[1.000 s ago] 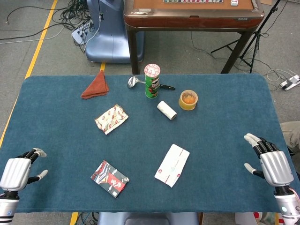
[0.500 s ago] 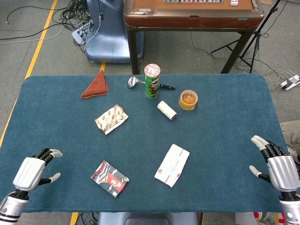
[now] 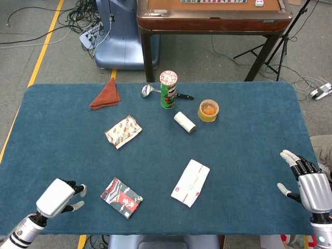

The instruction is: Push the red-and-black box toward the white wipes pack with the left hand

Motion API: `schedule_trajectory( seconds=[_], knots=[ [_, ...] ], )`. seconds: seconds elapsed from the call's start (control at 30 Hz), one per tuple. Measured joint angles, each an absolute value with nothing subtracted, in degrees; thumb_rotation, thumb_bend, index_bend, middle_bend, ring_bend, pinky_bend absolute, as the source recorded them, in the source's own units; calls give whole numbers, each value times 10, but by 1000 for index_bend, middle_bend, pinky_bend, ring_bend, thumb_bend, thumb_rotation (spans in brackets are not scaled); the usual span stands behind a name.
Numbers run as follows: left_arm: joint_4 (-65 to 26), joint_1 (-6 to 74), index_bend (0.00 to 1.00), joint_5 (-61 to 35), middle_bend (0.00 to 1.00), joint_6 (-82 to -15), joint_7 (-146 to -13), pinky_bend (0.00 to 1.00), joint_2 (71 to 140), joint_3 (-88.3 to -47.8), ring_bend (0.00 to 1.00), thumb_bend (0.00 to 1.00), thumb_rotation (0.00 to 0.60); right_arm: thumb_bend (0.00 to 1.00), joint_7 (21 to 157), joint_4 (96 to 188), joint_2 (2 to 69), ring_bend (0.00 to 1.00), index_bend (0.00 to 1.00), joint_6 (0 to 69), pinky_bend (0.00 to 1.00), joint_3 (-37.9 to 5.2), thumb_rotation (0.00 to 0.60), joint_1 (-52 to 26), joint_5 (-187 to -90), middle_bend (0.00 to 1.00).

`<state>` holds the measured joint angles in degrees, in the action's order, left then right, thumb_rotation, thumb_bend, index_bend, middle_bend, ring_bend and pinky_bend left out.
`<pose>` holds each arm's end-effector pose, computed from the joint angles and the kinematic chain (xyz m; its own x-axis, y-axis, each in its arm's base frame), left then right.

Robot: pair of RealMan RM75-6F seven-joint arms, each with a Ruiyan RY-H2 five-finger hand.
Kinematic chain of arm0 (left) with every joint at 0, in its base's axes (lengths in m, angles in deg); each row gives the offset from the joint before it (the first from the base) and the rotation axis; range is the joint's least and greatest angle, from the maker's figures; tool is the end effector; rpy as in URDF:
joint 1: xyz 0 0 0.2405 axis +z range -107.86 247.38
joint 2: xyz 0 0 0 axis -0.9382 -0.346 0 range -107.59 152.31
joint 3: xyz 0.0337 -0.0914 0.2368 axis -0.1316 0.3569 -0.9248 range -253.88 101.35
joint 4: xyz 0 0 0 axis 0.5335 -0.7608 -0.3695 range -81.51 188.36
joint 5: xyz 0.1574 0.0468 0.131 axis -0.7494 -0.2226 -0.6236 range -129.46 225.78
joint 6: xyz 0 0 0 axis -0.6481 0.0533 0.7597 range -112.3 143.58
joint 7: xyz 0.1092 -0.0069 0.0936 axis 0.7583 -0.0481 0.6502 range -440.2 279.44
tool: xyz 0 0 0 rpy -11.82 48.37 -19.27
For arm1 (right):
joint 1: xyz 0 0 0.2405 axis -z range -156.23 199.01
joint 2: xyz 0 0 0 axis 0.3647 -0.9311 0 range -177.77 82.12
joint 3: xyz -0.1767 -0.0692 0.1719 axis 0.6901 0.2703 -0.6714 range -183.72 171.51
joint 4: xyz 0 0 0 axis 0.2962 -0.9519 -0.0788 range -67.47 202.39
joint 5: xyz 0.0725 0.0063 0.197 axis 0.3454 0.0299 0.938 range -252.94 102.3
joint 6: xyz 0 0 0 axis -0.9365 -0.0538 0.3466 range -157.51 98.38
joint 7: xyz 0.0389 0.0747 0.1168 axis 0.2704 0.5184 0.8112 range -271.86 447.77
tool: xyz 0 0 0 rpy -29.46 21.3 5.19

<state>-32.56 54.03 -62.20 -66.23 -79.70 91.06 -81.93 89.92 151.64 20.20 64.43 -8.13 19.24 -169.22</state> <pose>-0.2557 0.1862 0.0928 0.5148 0.0885 0.8527 0.7262 -0.5737 -0.3788 -0.3142 -0.1621 0.1597 0.4251 0.1183 0.8974 -0.8938 -0.1016 0.4368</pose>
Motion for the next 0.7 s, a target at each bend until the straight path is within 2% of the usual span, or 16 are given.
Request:
schedule_trajectory(
  seconds=[0.17, 0.37, 0.7],
  knots=[
    [-357, 531, 864, -620, 991, -623, -783, 1000, 918, -833, 857, 0, 600, 61, 907, 1517, 199, 198, 177, 651, 353, -82, 600, 195, -1695, 210],
    [-389, 518, 868, -610, 998, -574, -742, 1000, 943, -839, 860, 0, 600, 61, 920, 1519, 191, 199, 176, 660, 353, -82, 600, 199, -1697, 210],
    [-402, 496, 868, -556, 1000, -512, -672, 1000, 1007, -817, 864, 0, 600, 61, 948, 1522, 179, 199, 177, 677, 353, -85, 600, 209, -1698, 210]
  ],
)
